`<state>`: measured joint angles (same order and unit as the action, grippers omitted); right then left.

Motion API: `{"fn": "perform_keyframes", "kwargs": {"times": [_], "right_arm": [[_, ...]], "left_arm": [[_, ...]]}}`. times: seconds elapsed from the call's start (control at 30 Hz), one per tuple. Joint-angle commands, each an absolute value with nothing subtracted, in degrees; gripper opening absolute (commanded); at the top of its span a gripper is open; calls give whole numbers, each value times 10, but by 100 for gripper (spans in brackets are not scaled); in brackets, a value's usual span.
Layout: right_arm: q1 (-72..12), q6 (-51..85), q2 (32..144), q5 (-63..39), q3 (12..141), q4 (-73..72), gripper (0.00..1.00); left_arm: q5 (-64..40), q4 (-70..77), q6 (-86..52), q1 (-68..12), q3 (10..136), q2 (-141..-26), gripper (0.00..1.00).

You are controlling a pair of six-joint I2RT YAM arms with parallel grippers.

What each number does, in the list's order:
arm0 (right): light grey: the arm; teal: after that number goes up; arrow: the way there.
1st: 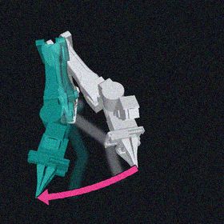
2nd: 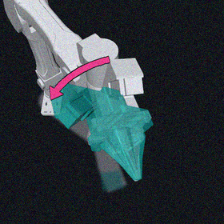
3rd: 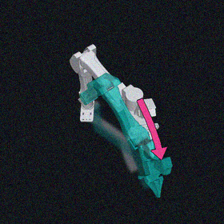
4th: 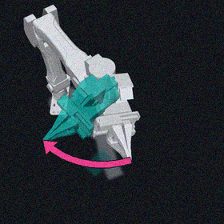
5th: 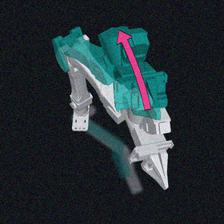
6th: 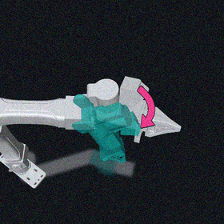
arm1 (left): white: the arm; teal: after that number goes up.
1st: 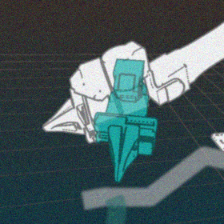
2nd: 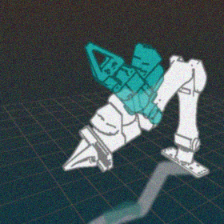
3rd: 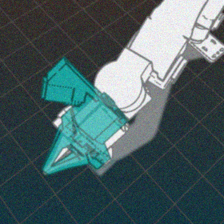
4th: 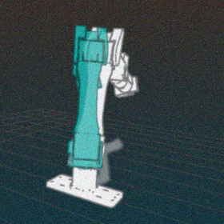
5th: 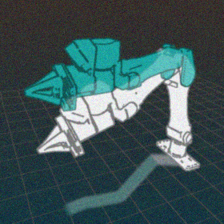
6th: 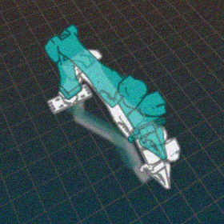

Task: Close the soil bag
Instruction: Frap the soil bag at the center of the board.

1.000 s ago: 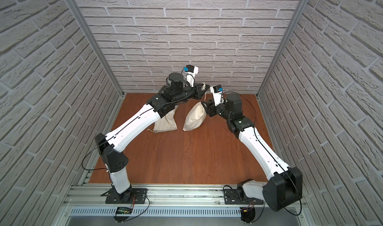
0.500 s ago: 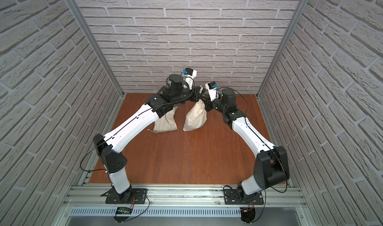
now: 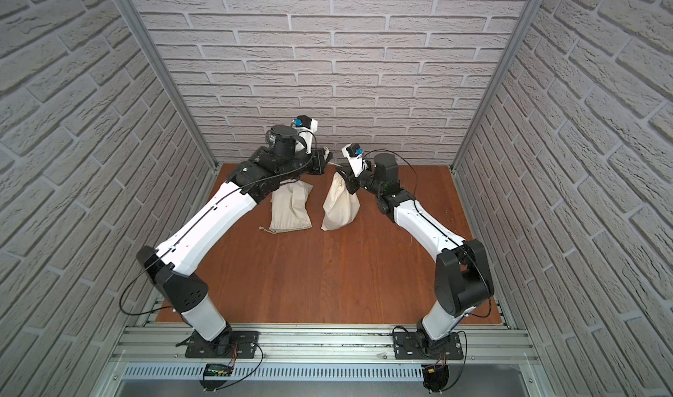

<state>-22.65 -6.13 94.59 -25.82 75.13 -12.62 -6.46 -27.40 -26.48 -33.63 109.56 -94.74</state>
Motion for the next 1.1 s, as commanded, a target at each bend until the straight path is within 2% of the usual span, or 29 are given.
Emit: {"fn": "perform_keyframes", "kwargs": {"times": [0.0,0.23,0.57,0.7,0.93,1.07], "right_arm": [[-171,-73,1016,-20,711,115,15],[-171,-81,1022,20,727,146,18],[-151,-32,1013,11,781,195,18],[-150,-32,995,-33,817,232,19],[-159,-50,974,-98,905,303,20],[-190,-46,964,-134,900,294,22]], "left_arm": [[-64,-90,-266,-305,1123,-764,0],[-63,-76,-287,-265,1081,-724,0],[-47,-83,-295,-232,1053,-705,0],[-61,-92,-295,-232,1035,-716,0],[-78,-63,-286,-300,971,-743,0],[-76,-45,-285,-343,942,-778,0]]}}
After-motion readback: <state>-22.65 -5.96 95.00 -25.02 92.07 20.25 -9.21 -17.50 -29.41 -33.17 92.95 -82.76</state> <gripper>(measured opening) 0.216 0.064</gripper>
